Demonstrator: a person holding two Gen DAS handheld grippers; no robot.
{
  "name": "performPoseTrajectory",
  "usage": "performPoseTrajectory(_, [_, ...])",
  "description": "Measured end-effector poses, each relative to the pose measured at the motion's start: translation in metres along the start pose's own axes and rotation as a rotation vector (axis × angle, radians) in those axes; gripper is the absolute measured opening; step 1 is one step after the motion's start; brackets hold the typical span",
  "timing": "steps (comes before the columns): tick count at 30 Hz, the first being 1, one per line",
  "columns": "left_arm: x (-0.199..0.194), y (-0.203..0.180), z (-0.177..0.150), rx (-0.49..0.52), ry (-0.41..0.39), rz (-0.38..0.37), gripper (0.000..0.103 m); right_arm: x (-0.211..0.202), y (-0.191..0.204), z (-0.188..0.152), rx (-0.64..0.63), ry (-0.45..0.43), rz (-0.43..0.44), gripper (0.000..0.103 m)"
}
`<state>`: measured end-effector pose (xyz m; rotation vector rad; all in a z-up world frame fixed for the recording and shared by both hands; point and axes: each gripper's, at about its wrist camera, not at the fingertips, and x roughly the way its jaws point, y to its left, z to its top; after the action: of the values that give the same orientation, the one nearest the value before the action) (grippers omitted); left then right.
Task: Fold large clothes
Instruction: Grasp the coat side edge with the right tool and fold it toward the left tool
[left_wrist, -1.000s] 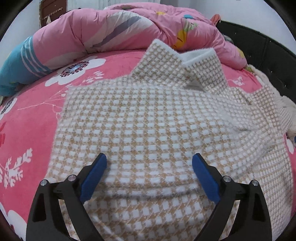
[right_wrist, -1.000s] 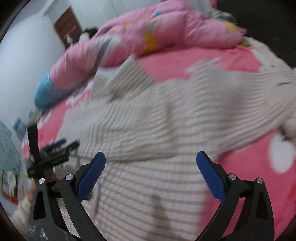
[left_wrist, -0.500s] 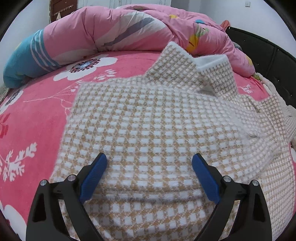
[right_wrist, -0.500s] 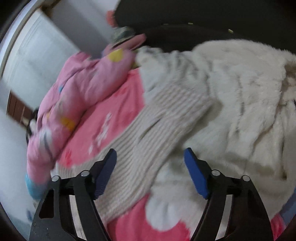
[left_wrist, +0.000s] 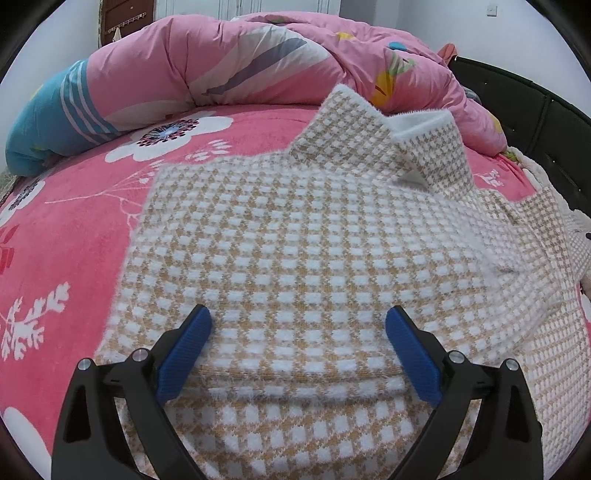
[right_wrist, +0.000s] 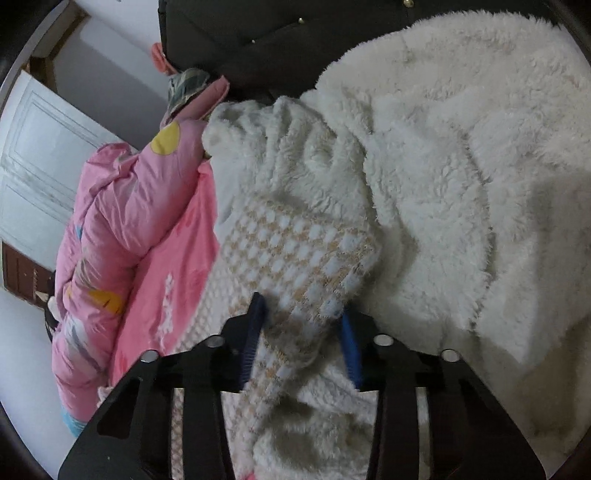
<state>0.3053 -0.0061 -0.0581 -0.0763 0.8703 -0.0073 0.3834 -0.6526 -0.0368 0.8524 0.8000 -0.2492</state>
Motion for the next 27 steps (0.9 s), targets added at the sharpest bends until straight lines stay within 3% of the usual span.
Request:
performPoseTrajectory(2, [0.0,0.0,0.0,0.002,0.0,0.0,0.094,-0.013,0.009,-0.004,-0.029,-0.04,-0.003,0.02])
performPoseTrajectory(10, [0.001,0.002,0.0,0.0,-0.004,-0.007,0.094,-0.099,0.099,-0.035,-0.277,-0.209,0.019,0.014])
performPoseTrajectory(16, [-0.017,0.01,0.005,-0.038,-0.045,-0.038,0.094,-0.177,0.197,-0.093,-0.432,-0.293,0.155,0.013])
performPoseTrajectory(21, [-0.041,0.027,0.01,-0.063,-0.072,-0.035,0.092,-0.204,0.277,-0.154,-0.572,-0.295,0.258,0.012])
performPoseTrajectory(24, [-0.041,0.042,0.009,-0.095,-0.027,-0.031,0.083,-0.204,0.32,-0.195,-0.638,-0.271,0.317,0.012])
performPoseTrajectory(27, [-0.047,0.06,0.004,-0.128,-0.026,-0.075,0.071,-0.19,0.361,-0.244,-0.706,-0.229,0.372,0.012])
